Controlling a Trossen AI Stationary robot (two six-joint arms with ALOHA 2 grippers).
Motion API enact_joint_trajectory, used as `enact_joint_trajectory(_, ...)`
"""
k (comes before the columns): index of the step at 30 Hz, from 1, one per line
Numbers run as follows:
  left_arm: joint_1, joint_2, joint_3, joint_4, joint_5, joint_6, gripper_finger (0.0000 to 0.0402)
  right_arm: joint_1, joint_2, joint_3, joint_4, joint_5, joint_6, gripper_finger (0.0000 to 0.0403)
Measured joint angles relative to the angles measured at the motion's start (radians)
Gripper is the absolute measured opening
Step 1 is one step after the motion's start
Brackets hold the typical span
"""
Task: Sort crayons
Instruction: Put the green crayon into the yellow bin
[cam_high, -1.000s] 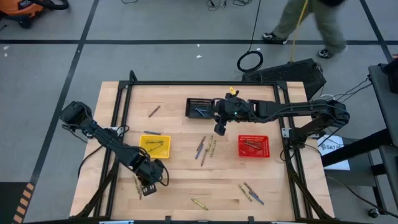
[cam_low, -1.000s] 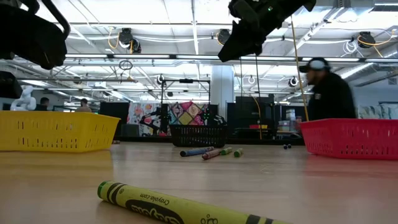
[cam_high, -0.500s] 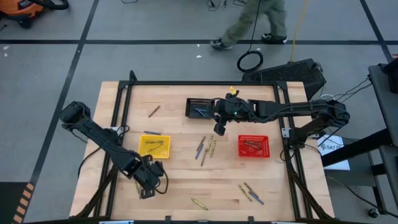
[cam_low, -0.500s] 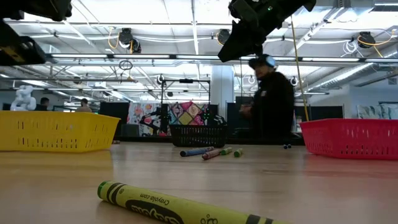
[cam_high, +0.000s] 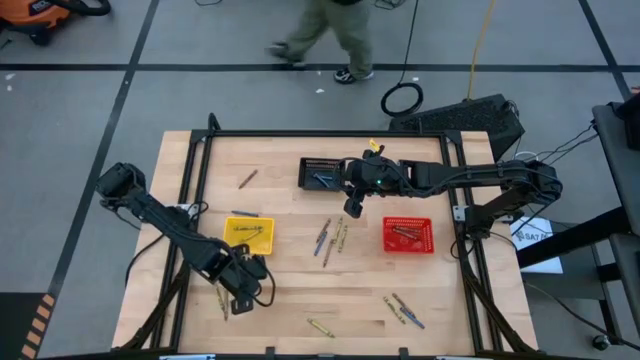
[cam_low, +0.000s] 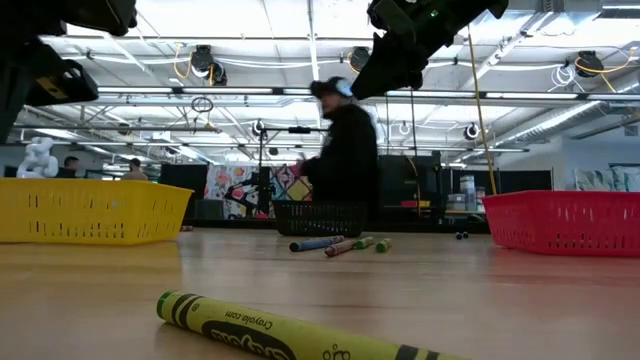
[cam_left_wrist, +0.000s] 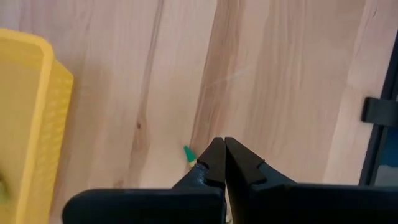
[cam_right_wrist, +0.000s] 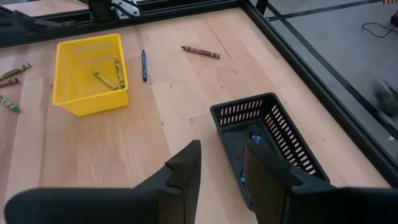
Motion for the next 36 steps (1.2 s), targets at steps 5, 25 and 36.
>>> enact_joint_trajectory(5, -0.003, 0.0, 0.0, 0.007, 0.001, 0.01, 0.0, 0.0, 0.0, 0.0, 0.0, 0.0, 0.0, 0.0105)
enact_joint_trajectory(25, -0.001, 0.001, 0.0, -0.001, -0.142, 0.036, 0.0, 0.0, 0.0, 0.0, 0.001, -0.001, 0.035, 0.0105)
enact_joint_trajectory(36, 0.001, 0.001, 0.0, -0.02, -0.228, 0.087, 0.0, 0.0, 0.0, 0.0, 0.001, -0.001, 0.037, 0.0105)
